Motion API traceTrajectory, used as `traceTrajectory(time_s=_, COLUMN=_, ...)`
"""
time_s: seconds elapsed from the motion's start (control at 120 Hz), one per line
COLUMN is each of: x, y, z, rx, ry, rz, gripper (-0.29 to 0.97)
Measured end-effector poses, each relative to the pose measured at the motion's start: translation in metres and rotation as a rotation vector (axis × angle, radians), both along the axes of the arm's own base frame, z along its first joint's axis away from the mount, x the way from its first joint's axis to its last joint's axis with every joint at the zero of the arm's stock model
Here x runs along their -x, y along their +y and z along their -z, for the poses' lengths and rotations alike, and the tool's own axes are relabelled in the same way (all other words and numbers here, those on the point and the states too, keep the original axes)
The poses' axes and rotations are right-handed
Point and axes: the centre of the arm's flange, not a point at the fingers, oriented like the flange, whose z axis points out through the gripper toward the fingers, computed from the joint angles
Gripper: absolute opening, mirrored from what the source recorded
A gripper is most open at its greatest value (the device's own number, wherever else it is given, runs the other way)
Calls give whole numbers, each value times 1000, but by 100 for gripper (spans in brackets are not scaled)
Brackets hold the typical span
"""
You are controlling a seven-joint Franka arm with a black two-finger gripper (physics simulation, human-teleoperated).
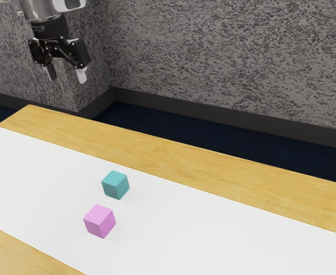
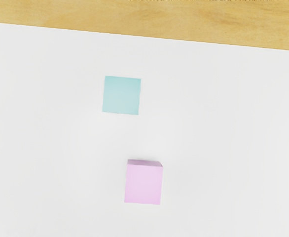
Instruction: Pick up the blue block with one arm, and put the blue block on the pink block with one arm
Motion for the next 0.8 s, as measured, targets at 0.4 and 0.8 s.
traceTrajectory(time_s=0.4, x=-56, y=3, z=215, rx=40, ry=194, rz=2, gripper=68)
traceTrajectory(time_s=0.8, x=-44, y=0, z=336, rx=4, ry=134, rz=24, gripper=68)
